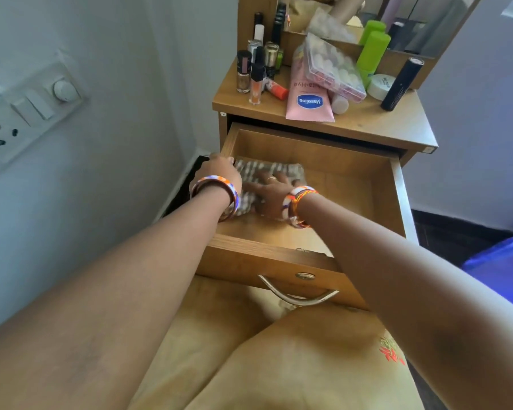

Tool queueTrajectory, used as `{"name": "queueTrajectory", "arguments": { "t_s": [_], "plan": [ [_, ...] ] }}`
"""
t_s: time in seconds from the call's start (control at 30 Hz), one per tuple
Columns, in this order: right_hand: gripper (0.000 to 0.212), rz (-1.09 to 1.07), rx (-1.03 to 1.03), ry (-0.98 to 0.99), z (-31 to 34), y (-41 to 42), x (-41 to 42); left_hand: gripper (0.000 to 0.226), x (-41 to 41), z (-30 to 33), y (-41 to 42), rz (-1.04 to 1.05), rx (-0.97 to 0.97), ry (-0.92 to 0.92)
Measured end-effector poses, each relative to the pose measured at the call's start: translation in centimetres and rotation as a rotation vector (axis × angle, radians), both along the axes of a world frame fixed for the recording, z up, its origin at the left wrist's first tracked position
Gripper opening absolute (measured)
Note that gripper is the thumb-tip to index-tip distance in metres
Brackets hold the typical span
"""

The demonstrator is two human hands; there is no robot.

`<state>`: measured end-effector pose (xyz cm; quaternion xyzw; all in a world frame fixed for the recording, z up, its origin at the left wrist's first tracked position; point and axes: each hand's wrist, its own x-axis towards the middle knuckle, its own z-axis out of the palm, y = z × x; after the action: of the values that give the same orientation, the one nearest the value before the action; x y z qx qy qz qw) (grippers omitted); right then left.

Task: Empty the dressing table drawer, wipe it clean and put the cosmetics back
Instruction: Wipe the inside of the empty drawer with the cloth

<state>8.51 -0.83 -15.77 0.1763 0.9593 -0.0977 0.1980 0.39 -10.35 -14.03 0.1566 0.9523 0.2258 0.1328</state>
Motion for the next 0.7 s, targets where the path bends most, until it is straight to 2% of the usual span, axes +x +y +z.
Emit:
{"name": "queueTrajectory", "arguments": {
  "t_s": [0.13, 0.27, 0.37, 0.47, 0.6, 0.7],
  "plan": [
    [0.052, -0.199, 0.013, 0.098, 0.1, 5.5, 3.2, 0.041, 0.0, -0.3, 0.0, 0.003, 0.024, -0.003],
    [0.053, -0.318, 0.150, -0.011, 1.7, 9.0, 8.3, 0.041, 0.2, -0.4, 0.1, 0.015, 0.054, -0.023],
    [0.046, -0.305, 0.173, -0.046, 3.1, 7.8, 9.3, 0.040, 0.4, -0.2, 0.1, 0.018, 0.032, -0.001],
    [0.048, -0.312, 0.179, -0.181, 4.6, 5.1, 9.8, 0.037, 0.4, -0.2, 0.1, 0.021, 0.029, 0.013],
    [0.025, -0.345, 0.154, -0.468, 3.1, 4.4, 11.3, 0.039, 0.3, -0.3, 0.1, 0.021, 0.065, -0.017],
    [0.020, -0.538, 0.023, -0.328, 4.9, 3.1, 13.0, 0.041, -0.1, -0.7, 0.2, 0.029, 0.095, -0.035]
  ]
}}
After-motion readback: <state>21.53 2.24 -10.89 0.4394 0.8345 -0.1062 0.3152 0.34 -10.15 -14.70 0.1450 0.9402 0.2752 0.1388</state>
